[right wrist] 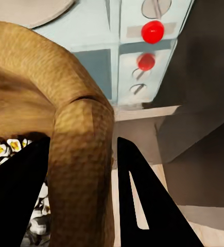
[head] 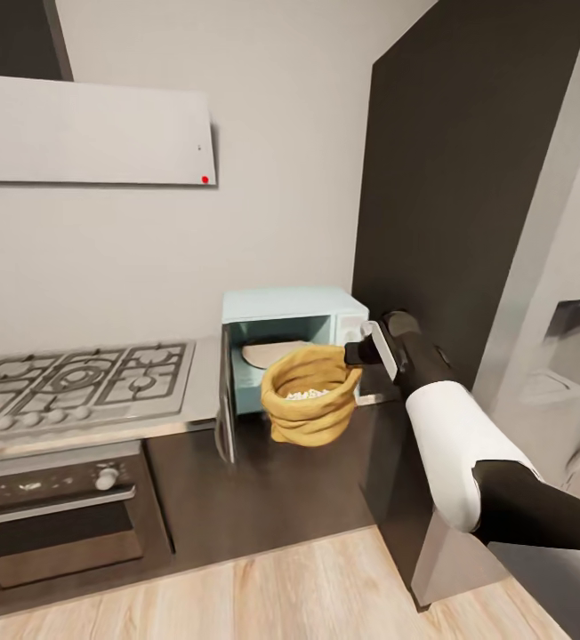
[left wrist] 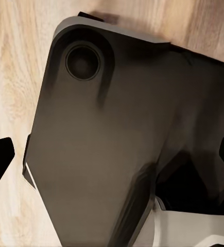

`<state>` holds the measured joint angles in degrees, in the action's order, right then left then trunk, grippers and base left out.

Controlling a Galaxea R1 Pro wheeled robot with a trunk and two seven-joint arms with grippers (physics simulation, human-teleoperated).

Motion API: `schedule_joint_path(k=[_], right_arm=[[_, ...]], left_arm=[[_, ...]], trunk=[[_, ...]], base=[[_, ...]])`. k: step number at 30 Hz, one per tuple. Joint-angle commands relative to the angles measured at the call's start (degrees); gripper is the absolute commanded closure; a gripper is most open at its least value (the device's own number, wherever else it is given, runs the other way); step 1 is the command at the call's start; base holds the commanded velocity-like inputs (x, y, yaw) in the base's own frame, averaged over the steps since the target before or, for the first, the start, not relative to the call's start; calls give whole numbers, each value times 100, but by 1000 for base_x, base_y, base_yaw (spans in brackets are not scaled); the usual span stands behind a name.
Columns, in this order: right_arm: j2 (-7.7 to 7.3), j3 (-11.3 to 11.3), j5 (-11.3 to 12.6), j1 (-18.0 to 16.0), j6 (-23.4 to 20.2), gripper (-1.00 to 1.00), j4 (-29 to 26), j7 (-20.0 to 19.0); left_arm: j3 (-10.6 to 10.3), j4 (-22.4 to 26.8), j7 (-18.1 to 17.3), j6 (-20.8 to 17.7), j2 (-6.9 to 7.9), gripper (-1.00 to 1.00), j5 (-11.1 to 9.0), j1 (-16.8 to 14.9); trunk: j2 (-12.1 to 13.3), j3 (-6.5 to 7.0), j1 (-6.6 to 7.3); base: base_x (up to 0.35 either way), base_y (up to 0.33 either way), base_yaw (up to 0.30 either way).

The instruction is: In the kitchen, take the popcorn bag from the countertop, put it into the microwave, and heat it until the popcorn is cooked so the cooked popcorn ends up inside the bag.

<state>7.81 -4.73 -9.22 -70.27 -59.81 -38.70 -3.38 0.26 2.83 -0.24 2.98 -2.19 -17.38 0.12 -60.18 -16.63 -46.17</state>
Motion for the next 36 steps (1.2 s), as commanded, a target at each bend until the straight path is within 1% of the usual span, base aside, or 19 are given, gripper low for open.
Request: schedule_joint_path(k=[1,4,5,6,7,10,12,32,36], right_arm=[[9,-40,-51,-4,-19,100,-6,-33],[17,-61,-53,-4,-19,100,-8,-19],[64,-66,-53,-4,-19,100,-8,-9],[171,-74,-59,-4,-19,100,-7,6],[218,-81,-60,-4,-19,100,-6,16],[219,-279,-59,-4,-19,100,-10,124],[219,-337,-59,-4,-19,100,-9,175],[219,-343,-60,-4,-19,100,-22,181],[219,-352,-59,-4,-19,100,-23,180]], left_arm=[[0,7,-2,9,-1,-100,-28,2],[0,7,-2,9,-1,-100,-28,4],[0,7,-2,9,-1,-100,-28,5],[0,7,-2,9,-1,-100,-28,2],[0,7,-2,9,-1,-100,-28,0],[0,7,-2,9,-1,-100,-28,3],[0,7,-2,9,-1,-100,-28,3],[9,9,-2,11,-1,-100,-28,3],[2,7,-2,9,0,-100,-28,2]], trunk=[[-3,-6,-4],[-3,-6,-4],[-3,-6,-4],[-3,-6,-4],[-3,-6,-4],[-3,-6,-4],[-3,-6,-4],[-3,-6,-4],[-3,-6,-4]], base=[[318,0,0],[318,0,0],[318,0,0],[318,0,0],[316,0,0],[249,0,0],[57,0,0],[3,0,0],[168,0,0]])
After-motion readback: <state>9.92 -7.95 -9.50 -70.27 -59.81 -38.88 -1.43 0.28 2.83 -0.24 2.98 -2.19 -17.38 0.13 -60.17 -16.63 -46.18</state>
